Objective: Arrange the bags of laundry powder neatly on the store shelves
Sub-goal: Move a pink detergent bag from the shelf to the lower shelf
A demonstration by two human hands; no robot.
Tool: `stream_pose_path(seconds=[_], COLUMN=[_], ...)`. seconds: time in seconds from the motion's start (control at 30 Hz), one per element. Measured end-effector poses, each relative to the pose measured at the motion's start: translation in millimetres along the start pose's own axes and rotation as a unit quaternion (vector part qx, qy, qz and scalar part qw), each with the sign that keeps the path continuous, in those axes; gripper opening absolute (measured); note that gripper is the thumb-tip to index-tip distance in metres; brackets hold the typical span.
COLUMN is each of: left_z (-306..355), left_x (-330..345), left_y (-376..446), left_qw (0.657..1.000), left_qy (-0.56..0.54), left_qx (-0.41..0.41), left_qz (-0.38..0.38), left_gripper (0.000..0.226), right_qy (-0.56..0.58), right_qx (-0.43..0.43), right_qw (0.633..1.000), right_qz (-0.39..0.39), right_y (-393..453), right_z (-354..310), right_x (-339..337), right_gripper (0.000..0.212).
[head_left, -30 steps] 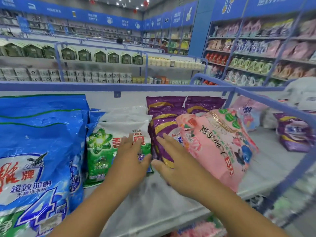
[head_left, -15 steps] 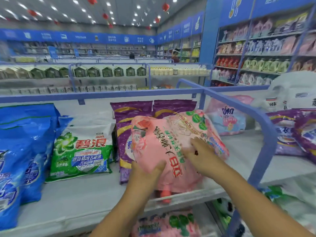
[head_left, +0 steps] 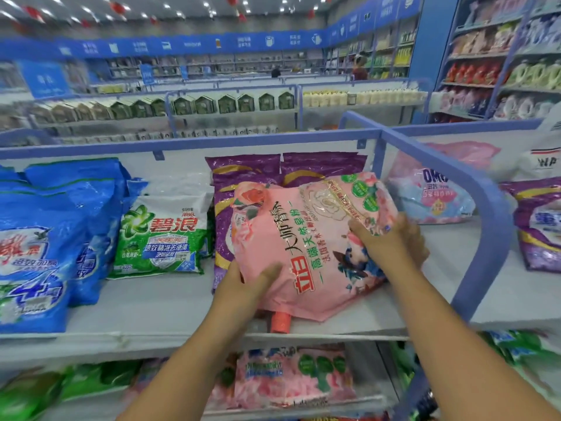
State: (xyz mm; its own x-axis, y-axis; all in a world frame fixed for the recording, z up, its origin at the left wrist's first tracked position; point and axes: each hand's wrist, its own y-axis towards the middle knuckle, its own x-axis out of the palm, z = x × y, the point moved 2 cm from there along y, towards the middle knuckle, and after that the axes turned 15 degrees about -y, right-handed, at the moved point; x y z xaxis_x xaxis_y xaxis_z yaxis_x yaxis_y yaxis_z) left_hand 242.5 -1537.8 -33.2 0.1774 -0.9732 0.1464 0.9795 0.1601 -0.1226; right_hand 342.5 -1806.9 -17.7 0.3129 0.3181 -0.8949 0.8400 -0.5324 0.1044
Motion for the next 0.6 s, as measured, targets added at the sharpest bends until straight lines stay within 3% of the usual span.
stream_pose_path(seconds=[0.1,0.2,0.27,0.4,0.6], left_z=[-1,0,1,13,60], left_x=[0,1,3,1,-28], left_y=[3,6,5,1,-35], left_qw=[1.0,0.997,0.996,0.994,0.993], left_qy=[-0.024,-0.064,-0.081,-0.103,-0.115], left_qx=[-0.013,-0.031,-0.035,-0.015,0.034], left_qz=[-0.005,-0.014,-0.023,-0.012,-0.007], left_gripper=[0.082,0.073,0.06,0.045,0.042], right_qy=[0.011,0.048,0.082,0.132,0.163], right_qx=[0.012,0.026,0.035,-0.016,-0.081], right_qw=[0.999,0.997,0.996,0.989,0.98], right_qz=[-0.035,-0.05,-0.028,0.071,0.079], right_y=[11,16,14,-3,-42], right_z=[3,4,0,-10,-31], right_x=[3,1,-4,-24,-66], right_gripper=[0.127,0.122,0.105,0.049,0.043])
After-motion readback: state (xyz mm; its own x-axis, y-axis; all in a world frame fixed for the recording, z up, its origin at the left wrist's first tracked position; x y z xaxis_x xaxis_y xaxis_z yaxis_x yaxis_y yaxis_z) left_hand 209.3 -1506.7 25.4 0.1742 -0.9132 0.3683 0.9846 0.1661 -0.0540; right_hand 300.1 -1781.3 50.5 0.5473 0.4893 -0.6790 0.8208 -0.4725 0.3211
